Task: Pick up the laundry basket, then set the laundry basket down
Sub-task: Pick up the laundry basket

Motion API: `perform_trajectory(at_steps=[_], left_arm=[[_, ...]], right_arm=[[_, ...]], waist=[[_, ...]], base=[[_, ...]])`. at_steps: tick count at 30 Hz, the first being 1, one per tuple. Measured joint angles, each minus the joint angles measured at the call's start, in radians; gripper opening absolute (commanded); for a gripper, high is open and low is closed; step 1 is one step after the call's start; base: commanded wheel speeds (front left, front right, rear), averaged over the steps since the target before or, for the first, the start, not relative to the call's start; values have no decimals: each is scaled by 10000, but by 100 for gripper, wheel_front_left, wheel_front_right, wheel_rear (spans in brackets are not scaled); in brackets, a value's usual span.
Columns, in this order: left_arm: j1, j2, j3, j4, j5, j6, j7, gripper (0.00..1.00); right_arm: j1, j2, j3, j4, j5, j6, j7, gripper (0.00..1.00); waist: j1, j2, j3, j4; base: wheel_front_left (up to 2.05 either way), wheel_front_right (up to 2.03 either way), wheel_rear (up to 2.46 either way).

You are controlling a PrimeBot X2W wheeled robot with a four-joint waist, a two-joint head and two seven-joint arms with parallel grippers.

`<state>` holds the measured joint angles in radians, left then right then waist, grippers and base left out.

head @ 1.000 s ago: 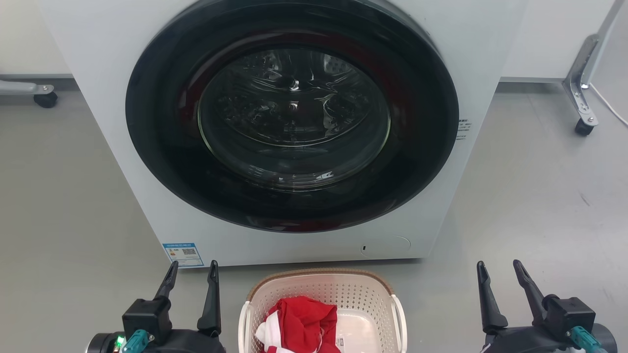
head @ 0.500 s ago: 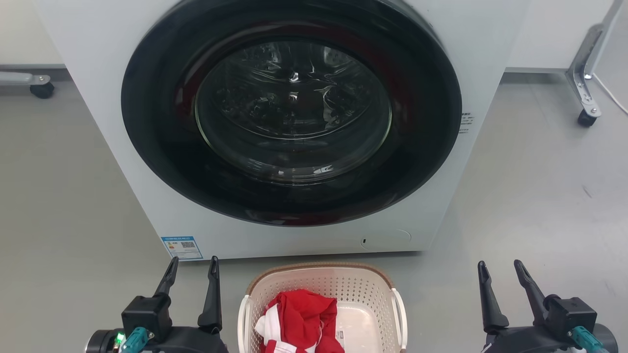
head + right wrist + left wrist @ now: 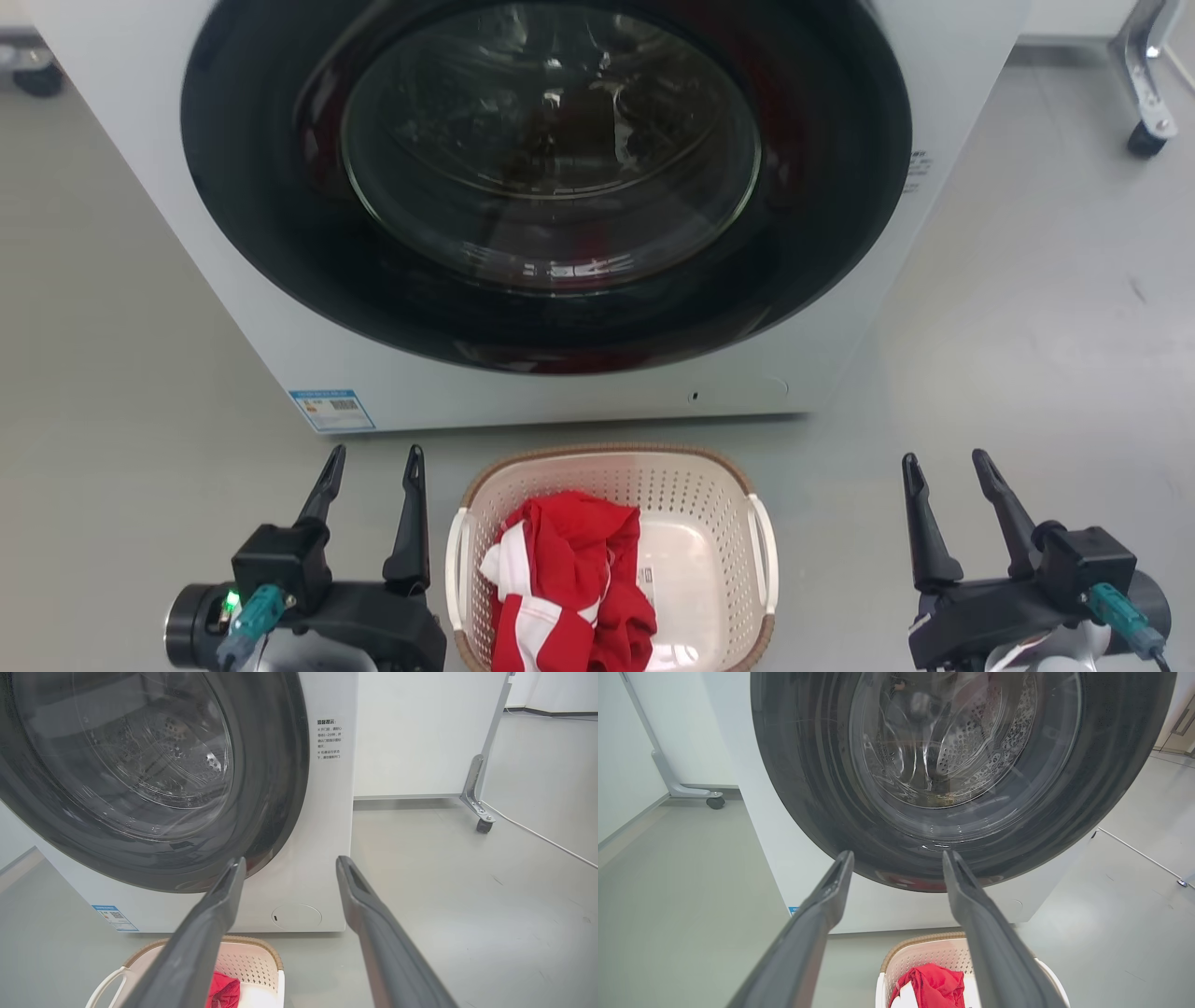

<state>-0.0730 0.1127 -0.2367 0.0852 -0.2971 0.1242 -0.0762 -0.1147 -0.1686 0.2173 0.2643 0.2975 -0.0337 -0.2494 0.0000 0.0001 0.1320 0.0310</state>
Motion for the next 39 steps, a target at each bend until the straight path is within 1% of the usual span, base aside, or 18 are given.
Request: perform_trajectory(at_steps=[6, 8, 13, 14, 19, 23, 30, 32, 34, 36, 39], left_arm=[[-605, -117, -10, 123, -90, -25, 128, 100], [-840, -165, -8, 251, -123, -105, 134, 100], [-1486, -188, -31, 581, -148, -117, 219, 100], [-1637, -190, -27, 662, -153, -205, 221, 100], [-2430, -198, -42, 1116, -153, -368, 326, 100], [-3064, -222, -36, 1634, -230, -552, 481, 100], [-4233, -238, -33, 2614, -263, -744, 717, 100], [-4667, -238, -13, 2894, -286, -819, 771, 100], [-5119, -259, -8, 3241, -372, -966, 849, 100], [-5486, -316, 8, 3626, -621, -1028, 926, 100], [-5884, -397, -12, 4201, -669, -1168, 1018, 100]], right_arm=[[-452, -2, 13, 86, -6, 73, 0, 100], [-626, -4, 13, 167, -6, 75, 0, 100], [-1180, -2, 17, 337, -8, 119, 0, 100], [-1295, 0, 19, 357, -8, 119, 0, 100], [-1991, 38, 94, 644, -38, 199, 15, 100], [-2604, 107, 151, 924, -69, 267, 31, 100], [-3888, 332, 362, 1582, -247, 353, 209, 100], [-4305, 359, 422, 1768, -280, 431, 288, 100], [-4725, 380, 472, 2033, -353, 458, 307, 100], [-5043, 389, 510, 2336, -359, 483, 357, 100], [-5319, 395, 585, 2826, -449, 531, 370, 100]], waist=[[1, 0, 768, -1], [1, 0, 1045, 1], [2, 1, 1752, 7], [2, 1, 1900, 7], [2, 1, 2635, -2], [2, 1, 3225, -24], [3, 1, 4274, -86], [3, 2, 4570, -108], [3, 2, 4869, -131], [3, 2, 5157, -152], [3, 2, 5551, -173]], base=[[0, 0, 0], [0, 0, 0], [0, 0, 0], [0, 0, 0], [0, 0, 0], [0, 0, 0], [0, 0, 0], [0, 0, 0], [0, 0, 0], [0, 0, 0], [0, 0, 0]])
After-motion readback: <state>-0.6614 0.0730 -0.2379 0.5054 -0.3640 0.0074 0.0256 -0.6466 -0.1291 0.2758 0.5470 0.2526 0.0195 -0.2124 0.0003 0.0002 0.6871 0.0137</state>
